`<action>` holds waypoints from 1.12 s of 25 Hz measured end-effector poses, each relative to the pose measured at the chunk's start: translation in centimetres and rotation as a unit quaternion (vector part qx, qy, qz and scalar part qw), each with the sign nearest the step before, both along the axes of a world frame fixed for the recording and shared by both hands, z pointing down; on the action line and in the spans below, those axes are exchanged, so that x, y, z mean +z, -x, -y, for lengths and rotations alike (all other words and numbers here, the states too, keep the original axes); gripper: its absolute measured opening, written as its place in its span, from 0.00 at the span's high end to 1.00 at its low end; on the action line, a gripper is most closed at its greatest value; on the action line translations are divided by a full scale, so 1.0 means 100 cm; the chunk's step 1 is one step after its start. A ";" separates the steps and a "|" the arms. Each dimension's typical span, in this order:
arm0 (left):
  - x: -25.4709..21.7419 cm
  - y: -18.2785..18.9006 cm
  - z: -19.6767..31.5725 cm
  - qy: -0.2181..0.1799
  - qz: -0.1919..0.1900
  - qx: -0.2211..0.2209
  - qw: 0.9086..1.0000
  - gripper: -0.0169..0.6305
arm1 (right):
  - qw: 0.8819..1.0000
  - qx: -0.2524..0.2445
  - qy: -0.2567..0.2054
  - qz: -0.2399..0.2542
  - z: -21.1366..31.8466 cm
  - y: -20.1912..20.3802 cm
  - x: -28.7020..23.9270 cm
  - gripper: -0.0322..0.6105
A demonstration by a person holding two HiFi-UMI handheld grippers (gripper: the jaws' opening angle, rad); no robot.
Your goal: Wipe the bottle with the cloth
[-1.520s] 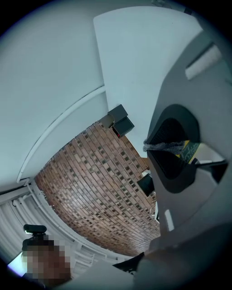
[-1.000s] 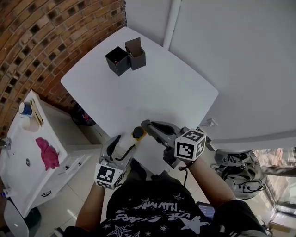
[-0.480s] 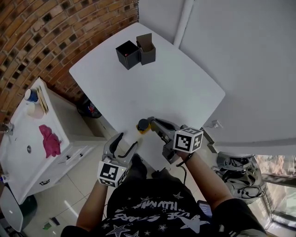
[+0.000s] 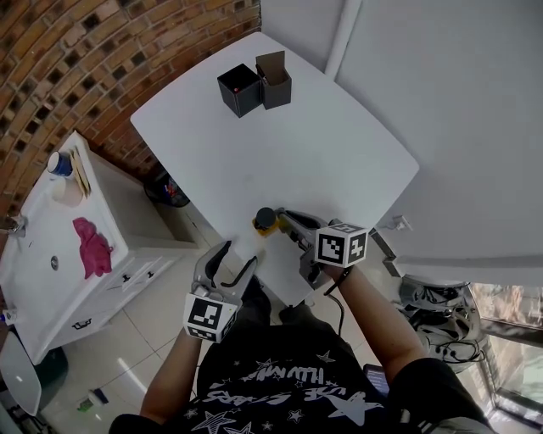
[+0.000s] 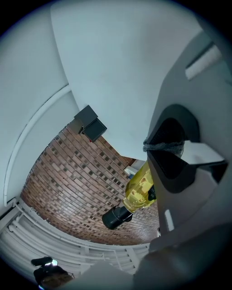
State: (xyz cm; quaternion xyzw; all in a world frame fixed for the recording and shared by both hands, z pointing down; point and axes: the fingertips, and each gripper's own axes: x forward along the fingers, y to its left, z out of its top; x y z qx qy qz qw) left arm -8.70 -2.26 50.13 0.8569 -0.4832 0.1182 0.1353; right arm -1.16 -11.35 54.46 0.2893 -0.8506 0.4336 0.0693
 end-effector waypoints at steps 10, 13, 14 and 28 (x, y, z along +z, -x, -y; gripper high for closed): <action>-0.010 -0.018 -0.006 -0.010 -0.012 -0.010 1.000 0.59 | 1.000 0.018 -0.003 -0.005 0.006 -0.007 0.006 0.89; -0.012 -0.019 -0.003 -0.016 0.002 -0.047 0.999 0.59 | 0.999 0.041 -0.019 0.000 0.009 -0.022 -0.008 0.89; -0.010 -0.019 -0.001 -0.012 0.007 -0.064 0.998 0.59 | 0.999 0.042 -0.027 -0.001 0.007 -0.027 -0.014 0.89; -0.006 -0.039 0.037 -0.014 0.074 -0.237 0.969 0.44 | 0.998 0.044 -0.051 0.018 -0.028 -0.069 -0.043 0.89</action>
